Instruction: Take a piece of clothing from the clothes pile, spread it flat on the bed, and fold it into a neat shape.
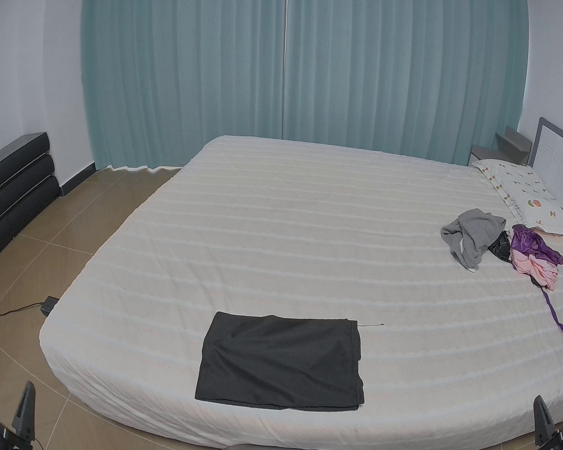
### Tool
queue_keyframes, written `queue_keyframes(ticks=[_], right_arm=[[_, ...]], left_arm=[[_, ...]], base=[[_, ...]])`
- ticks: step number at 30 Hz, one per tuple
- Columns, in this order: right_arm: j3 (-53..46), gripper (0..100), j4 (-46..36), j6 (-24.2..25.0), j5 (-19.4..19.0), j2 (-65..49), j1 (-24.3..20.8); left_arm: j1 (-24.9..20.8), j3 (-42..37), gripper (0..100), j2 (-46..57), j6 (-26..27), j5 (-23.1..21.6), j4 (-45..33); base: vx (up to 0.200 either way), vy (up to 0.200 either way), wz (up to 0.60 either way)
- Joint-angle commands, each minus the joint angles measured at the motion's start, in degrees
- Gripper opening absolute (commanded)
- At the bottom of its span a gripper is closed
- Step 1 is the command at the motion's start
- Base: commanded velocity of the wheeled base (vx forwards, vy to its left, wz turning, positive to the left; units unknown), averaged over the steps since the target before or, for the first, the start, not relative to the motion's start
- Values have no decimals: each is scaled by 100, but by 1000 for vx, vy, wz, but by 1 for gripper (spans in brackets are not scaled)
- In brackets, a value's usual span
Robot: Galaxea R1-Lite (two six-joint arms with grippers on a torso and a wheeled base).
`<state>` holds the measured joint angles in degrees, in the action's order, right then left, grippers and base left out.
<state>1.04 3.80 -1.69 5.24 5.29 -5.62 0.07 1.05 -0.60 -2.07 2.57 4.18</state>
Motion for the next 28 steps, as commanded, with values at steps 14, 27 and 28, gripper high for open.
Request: queue_keyframes(ticks=[14, 27, 28], right_arm=[[-104, 100, -363, -85, -718, -511, 571], [-104, 100, -398, -68, -726, -511, 562], [-104, 100, -398, -68, -726, -520, 562]], left_arm=[[1, -105, 100, 60, -12, -143, -427], [1, -105, 100, 60, 31, -161, -427], [1, -105, 100, 60, 58, -187, -427]], base=[[0, 0, 0], [0, 0, 0], [0, 0, 0]])
